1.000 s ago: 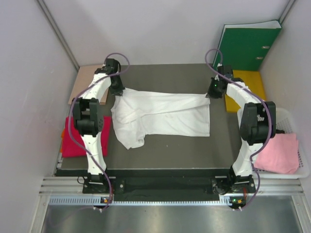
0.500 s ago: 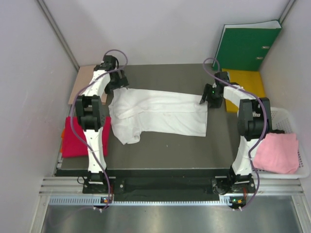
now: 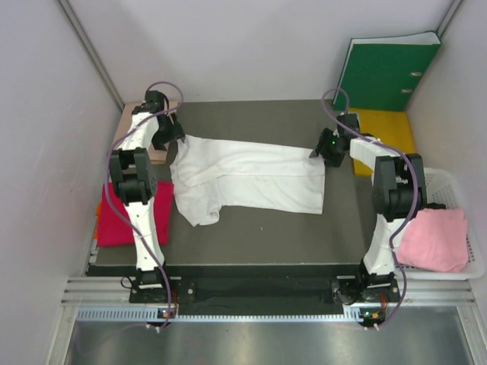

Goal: Fold and stack the t-shirts
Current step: Fold the flattened tshirt in 1/3 of the way

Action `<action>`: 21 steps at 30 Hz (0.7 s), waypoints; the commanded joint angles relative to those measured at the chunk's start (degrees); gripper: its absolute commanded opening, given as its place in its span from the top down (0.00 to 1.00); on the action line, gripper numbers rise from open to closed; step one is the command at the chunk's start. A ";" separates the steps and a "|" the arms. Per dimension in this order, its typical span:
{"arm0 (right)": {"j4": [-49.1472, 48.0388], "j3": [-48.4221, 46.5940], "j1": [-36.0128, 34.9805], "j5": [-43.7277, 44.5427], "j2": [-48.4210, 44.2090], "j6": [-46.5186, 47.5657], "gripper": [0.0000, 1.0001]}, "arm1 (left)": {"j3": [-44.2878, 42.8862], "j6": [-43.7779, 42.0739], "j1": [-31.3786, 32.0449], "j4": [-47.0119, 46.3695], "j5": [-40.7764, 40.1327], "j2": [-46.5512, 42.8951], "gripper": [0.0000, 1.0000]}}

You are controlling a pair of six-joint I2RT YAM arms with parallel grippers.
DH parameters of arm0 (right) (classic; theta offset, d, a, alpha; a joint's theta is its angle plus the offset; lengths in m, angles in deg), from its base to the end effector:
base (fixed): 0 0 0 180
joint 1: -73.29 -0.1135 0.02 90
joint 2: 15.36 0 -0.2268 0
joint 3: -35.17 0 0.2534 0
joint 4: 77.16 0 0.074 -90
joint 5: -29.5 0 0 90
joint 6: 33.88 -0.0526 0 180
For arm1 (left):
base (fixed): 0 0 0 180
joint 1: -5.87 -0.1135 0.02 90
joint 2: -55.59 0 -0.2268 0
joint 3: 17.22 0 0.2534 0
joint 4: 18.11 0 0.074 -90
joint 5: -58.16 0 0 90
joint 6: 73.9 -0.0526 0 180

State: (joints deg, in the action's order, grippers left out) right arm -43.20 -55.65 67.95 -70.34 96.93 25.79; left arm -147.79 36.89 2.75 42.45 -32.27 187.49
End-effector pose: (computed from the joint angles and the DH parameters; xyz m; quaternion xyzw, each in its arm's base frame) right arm 0.4106 0.0474 0.1270 0.1809 0.9343 0.1686 0.2567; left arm 0.4837 0.0268 0.1648 -0.2018 0.9488 -0.0337 0.2405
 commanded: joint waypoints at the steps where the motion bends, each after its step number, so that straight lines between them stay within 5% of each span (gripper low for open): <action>1: -8.75 -0.57 0.60 -3.95 2.75 -5.79 0.41 | -3.70 -1.11 0.13 -1.17 3.32 1.61 0.24; 3: -7.80 -3.29 0.25 -3.87 5.56 -6.59 0.44 | -4.06 -0.93 0.13 -1.08 4.03 1.61 0.25; 6: -2.03 -9.61 -1.33 -1.42 10.13 -5.63 0.65 | -3.71 -1.20 0.13 -1.43 6.05 0.39 0.24; 7: -0.16 -11.45 -2.29 -0.45 11.19 -5.19 0.81 | -3.36 -1.28 0.13 -1.69 6.57 -0.14 0.24; 11: 2.85 -15.60 -3.53 6.49 11.82 -3.25 0.98 | -1.51 -1.02 0.13 -3.10 9.91 -3.13 0.21; 21: 6.53 -29.57 -1.95 18.36 15.59 1.05 1.00 | 0.51 -1.46 0.13 -3.63 10.71 -5.78 0.09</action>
State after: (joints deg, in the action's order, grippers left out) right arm -38.08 -78.18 65.13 -59.13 111.38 23.67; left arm -147.07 36.30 2.95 41.38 -22.85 185.74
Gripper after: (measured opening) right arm 0.017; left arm 0.854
